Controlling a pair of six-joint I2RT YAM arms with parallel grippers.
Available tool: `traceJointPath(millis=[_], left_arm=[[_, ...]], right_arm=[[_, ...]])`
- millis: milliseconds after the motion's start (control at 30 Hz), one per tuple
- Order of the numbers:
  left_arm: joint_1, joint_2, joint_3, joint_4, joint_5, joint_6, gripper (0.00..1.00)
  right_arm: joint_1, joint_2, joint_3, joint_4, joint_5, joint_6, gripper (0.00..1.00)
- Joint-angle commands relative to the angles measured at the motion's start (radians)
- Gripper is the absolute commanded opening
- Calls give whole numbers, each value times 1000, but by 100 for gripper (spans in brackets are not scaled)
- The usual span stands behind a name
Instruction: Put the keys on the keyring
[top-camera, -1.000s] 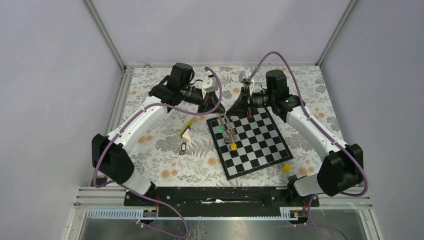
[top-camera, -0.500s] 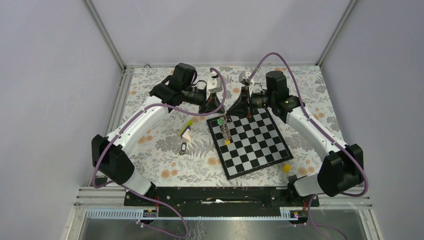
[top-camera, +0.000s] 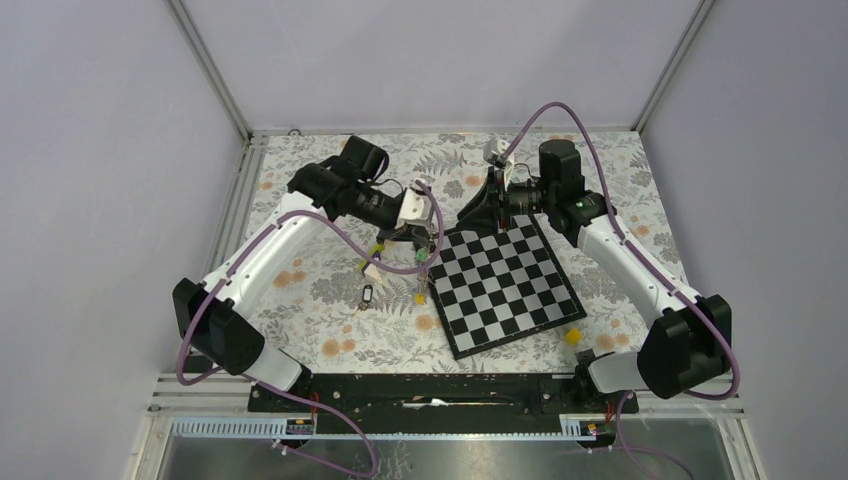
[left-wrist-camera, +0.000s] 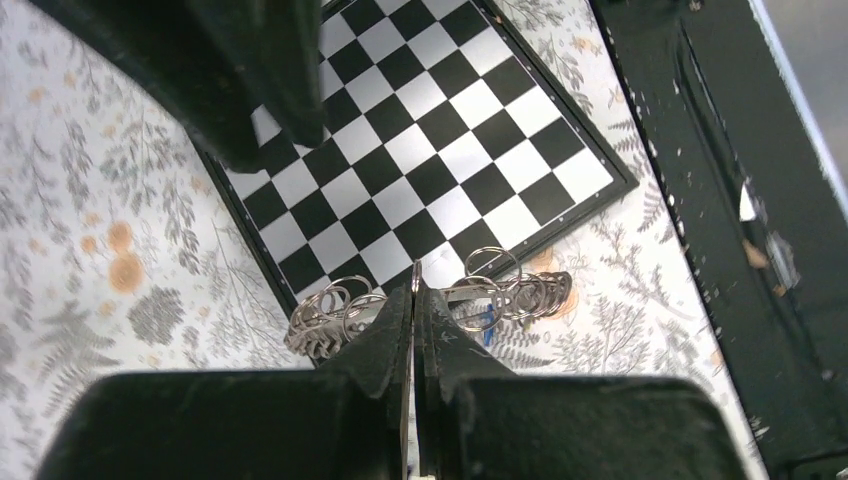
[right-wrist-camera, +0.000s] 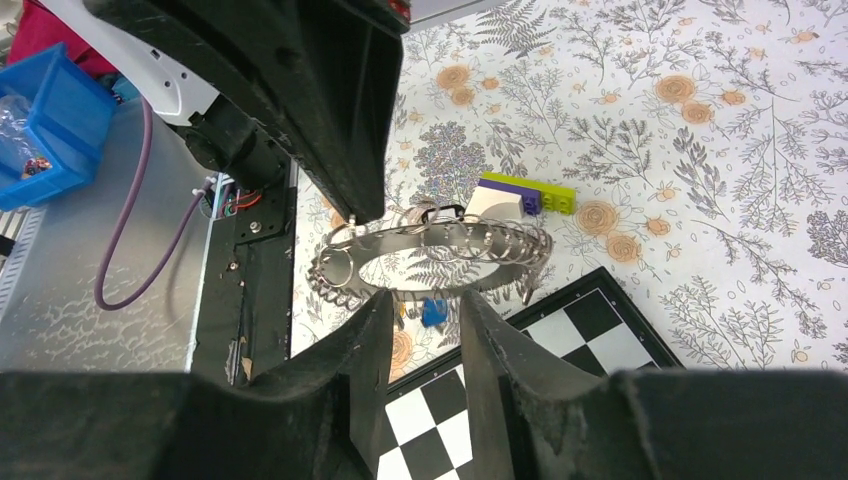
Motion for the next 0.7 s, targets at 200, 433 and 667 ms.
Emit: traceJointPath(millis=[200,433,667], left_arm=[[-2,-49,54,-206,179,447,0],[17,-58,12,-219,352,453,0],[24,-62,-18,-223,498,424,0]], right_arm=[[-11,-48,-17,48,-17,19,41],[-12,-49,-15,55,-37,27,41],[-12,-53,-17,62,-56,35,42]])
